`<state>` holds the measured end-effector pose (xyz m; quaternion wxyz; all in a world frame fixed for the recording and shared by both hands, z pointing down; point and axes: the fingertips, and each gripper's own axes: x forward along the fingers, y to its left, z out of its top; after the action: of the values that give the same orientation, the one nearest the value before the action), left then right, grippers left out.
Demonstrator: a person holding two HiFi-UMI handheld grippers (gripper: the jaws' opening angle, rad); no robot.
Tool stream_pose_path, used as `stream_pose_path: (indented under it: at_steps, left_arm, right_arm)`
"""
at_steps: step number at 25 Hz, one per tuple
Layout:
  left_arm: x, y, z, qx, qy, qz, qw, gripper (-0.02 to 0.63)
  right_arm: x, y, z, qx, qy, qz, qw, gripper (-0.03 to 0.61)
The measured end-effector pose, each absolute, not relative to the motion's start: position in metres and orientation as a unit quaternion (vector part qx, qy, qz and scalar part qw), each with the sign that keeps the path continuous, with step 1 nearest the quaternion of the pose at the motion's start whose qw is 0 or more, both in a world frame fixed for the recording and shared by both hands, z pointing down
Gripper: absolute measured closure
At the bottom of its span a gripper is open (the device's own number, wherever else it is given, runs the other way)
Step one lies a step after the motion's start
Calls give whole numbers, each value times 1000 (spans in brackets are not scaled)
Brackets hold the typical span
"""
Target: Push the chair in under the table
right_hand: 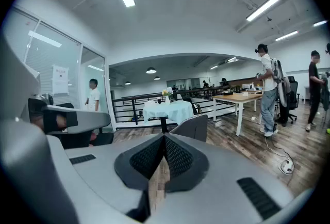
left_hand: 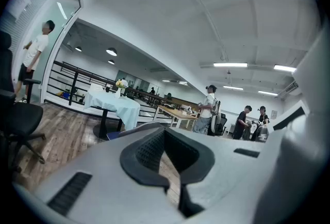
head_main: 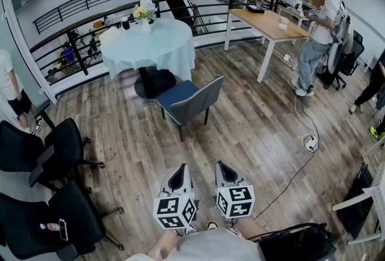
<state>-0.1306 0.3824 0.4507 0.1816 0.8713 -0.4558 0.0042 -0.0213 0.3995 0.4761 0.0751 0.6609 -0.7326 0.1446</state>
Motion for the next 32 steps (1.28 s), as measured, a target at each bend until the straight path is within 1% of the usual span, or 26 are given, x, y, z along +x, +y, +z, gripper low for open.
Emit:
stream_pose_path:
  at_steps: [11,22,32]
  left_arm:
    - [-154,363,452,869,-461,9,181,611]
    - [-177,350,469,871,-457,27,178,611]
    - [-174,328,483,872,-451,47,185,611]
  right_arm:
    - [-41,380,479,662,-730,151,74,561]
    - [-42,375,497,688,-700,174,72,561]
    - [-33,359,516,694,-687,199,80,561]
